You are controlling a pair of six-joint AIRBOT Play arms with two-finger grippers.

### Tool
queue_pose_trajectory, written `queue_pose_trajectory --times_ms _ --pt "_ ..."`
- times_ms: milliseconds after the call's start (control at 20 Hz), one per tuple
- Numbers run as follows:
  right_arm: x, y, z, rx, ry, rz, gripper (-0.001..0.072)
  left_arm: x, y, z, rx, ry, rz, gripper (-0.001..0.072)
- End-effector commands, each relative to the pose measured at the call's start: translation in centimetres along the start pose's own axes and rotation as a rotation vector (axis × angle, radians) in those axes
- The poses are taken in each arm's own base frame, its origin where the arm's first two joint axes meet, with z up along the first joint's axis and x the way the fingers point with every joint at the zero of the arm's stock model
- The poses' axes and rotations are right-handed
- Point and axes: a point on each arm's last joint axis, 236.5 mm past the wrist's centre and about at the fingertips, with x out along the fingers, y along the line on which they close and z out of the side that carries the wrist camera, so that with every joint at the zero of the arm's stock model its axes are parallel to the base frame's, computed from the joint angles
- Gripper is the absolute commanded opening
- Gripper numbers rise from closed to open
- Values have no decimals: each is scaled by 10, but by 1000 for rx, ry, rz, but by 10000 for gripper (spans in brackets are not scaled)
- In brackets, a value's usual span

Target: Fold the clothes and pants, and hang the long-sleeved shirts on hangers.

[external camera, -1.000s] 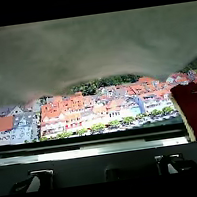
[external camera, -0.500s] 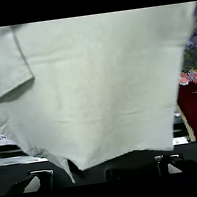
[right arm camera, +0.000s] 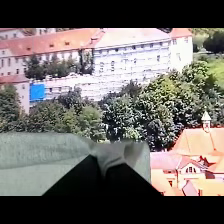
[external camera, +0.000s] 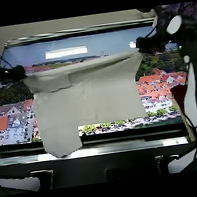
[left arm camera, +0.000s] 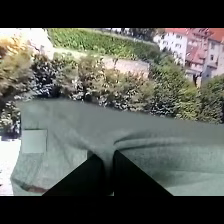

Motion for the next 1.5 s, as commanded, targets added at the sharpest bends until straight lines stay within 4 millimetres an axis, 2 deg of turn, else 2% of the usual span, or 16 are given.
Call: queue_pose_trajectory --times_ms 0,100,200,250,300,350,400,500,550,750,850,900,1050,1150,1350,1450 --pt "74 -9 -15 98 53 35 34 77 0 -40 -35 156 -33 19" --pt "87 -8 -20 130 69 51 40 90 -4 -47 -64 183 -64 19" --pt "89 -8 -22 150 76 52 93 90 -5 -47 -69 182 -65 25" --pt "87 -5 -24 154 85 63 94 85 -5 -45 -82 179 -65 109" --pt "83 -3 -26 155 99 68 123 78 -4 -43 -93 177 -64 256" --pt "76 -2 -32 138 125 67 263 68 -4 -41 -97 181 -65 483" --pt "67 0 -37 70 152 67 328 56 -2 -38 -95 185 -64 678" --pt "44 -8 -51 -81 218 39 347 24 5 -38 -56 200 -67 683" --pt "29 -19 -59 -128 260 21 406 6 9 -39 -31 207 -68 682" --pt "-26 -51 -58 -24 262 193 422 -48 43 -46 -92 178 -44 682" --pt "-41 -80 -81 49 284 220 422 -61 66 -73 -163 199 -24 681" --pt "-45 -96 -103 108 313 228 423 -65 77 -92 -207 213 -13 681" --pt "-41 -124 -184 299 436 276 428 -69 99 -143 -311 236 13 679" --pt "-32 -119 -227 397 493 362 429 -67 106 -164 -351 245 23 673" --pt "-11 -101 -272 396 555 416 433 -60 103 -177 -355 276 18 673" --pt "-6 -96 -280 380 568 412 497 -58 102 -174 -348 263 19 674"
